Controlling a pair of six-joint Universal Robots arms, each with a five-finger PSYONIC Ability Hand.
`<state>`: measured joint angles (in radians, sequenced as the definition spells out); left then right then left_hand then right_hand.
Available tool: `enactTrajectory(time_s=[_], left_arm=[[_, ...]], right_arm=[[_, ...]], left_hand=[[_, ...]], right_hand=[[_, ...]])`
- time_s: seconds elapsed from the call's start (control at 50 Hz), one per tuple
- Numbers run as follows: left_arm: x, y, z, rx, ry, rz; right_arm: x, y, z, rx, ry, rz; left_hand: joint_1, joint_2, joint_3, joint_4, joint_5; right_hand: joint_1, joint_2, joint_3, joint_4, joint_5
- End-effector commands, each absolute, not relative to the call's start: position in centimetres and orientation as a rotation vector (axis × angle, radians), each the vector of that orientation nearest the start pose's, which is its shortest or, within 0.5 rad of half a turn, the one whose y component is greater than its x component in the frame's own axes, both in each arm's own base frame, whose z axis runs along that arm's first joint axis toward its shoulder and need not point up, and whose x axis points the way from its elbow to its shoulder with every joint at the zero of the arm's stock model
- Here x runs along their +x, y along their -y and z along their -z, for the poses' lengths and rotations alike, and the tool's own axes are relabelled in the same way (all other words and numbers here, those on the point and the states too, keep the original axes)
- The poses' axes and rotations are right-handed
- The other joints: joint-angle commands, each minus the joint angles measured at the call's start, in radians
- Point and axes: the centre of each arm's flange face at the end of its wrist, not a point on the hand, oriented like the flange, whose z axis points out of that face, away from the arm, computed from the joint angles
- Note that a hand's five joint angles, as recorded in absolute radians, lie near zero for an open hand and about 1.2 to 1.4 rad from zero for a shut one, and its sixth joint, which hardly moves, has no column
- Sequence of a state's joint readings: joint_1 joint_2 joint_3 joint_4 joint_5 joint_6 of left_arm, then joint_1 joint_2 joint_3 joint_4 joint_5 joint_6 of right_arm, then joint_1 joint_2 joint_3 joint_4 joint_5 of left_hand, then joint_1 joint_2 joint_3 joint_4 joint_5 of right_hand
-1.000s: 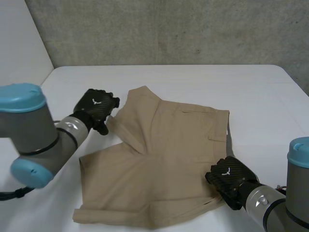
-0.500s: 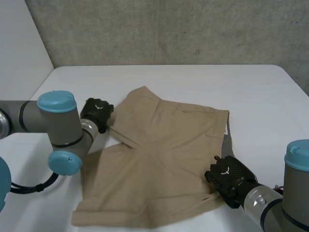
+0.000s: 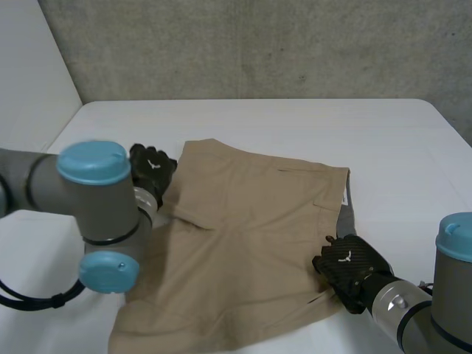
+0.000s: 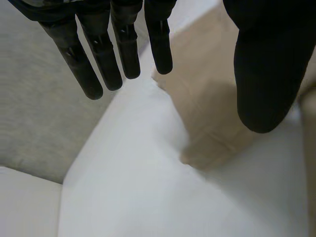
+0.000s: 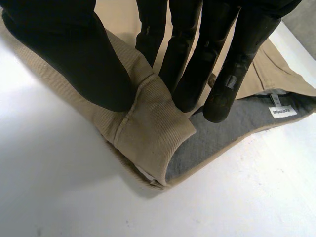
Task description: Fold the shorts.
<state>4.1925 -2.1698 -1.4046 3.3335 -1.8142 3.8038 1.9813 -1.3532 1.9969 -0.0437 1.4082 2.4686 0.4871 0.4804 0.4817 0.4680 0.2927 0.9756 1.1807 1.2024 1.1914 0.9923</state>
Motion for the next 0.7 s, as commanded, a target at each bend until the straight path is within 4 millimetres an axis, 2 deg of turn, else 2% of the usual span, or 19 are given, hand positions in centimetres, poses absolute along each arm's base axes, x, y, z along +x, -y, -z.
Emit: enactTrajectory(time_s=[0.02,0.08,0.14,0.26,0.42,0.58,0.7], left_arm=[[-27.0,25.3,-21.7,0.887,-2.107,1.919],[-26.3,23.6,-22.8,0.833,-2.192,1.932],[-25.4,21.1,-23.3,0.811,-2.335,1.882],[-24.0,16.1,-22.8,0.868,-2.602,1.633],[-22.6,11.8,-21.7,0.974,-2.683,1.511],[-22.0,9.3,-19.7,1.063,-2.704,1.418],[-22.2,9.4,-18.3,1.081,-2.693,1.415]], right_arm=[[23.6,17.6,-14.3,-1.432,-2.298,1.506],[23.7,17.7,-14.4,-1.422,-2.293,1.514],[23.8,17.9,-14.6,-1.419,-2.286,1.526],[24.1,18.0,-14.6,-1.420,-2.277,1.529],[24.1,18.3,-14.6,-1.409,-2.267,1.572],[24.0,18.6,-14.7,-1.379,-2.277,1.586],[24.0,18.9,-14.8,-1.298,-2.291,1.585]], left_hand=[[0.005,0.012,0.011,0.025,0.025],[-0.012,-0.006,-0.007,0.007,0.008],[-0.065,-0.058,-0.060,-0.046,-0.045],[-0.083,-0.076,-0.077,-0.064,-0.063],[0.023,0.029,0.028,0.042,0.043],[0.002,0.009,0.008,0.022,0.022],[0.005,0.012,0.011,0.024,0.025]], right_hand=[[0.421,0.216,0.194,0.205,0.229],[0.421,0.216,0.194,0.205,0.229],[0.421,0.216,0.194,0.205,0.229],[0.421,0.216,0.194,0.205,0.229],[0.421,0.216,0.194,0.205,0.229],[0.421,0.216,0.194,0.205,0.229],[0.421,0.216,0.194,0.205,0.229]])
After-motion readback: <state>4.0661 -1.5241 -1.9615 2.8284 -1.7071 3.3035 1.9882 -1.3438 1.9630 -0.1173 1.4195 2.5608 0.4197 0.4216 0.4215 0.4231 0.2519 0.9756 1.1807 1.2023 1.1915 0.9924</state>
